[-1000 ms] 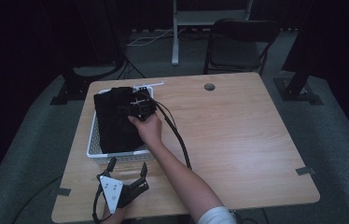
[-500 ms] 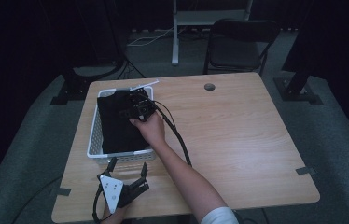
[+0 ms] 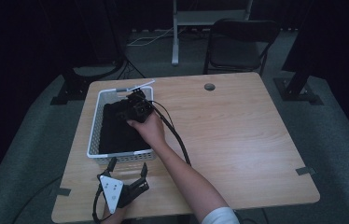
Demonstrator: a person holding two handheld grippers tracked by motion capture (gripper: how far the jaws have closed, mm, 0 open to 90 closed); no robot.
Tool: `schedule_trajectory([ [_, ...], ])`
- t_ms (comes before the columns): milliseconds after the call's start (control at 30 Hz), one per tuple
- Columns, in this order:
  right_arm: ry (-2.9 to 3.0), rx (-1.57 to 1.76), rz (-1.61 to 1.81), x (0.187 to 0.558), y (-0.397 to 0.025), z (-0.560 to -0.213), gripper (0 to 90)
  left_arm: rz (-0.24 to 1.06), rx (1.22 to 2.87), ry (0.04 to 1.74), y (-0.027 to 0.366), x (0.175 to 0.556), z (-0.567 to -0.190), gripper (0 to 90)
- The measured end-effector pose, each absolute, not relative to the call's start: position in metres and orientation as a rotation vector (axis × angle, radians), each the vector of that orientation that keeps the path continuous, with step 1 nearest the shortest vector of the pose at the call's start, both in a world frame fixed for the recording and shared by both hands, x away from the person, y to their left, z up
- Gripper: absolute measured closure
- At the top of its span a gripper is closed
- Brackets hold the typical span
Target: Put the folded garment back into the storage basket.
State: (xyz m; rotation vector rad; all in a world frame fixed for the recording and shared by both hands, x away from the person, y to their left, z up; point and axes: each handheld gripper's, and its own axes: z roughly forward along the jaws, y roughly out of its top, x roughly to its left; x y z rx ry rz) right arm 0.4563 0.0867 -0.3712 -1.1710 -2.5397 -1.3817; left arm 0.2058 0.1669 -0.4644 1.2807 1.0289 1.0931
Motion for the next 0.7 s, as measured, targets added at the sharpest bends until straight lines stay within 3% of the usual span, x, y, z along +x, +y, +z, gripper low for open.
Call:
schedule_trajectory([
  [333, -2.623, -1.118, -1.321, 0.45, 0.087, -0.369, 22.3, 1.092, 1.281, 1.029, 0.167, 0.206, -0.464, 4.5],
  [700, -2.679, -1.099, -1.254, 0.446, 0.09, -0.371, 13.3, 1.091, 1.283, 1.03, 0.167, 0.206, -0.464, 4.5],
])
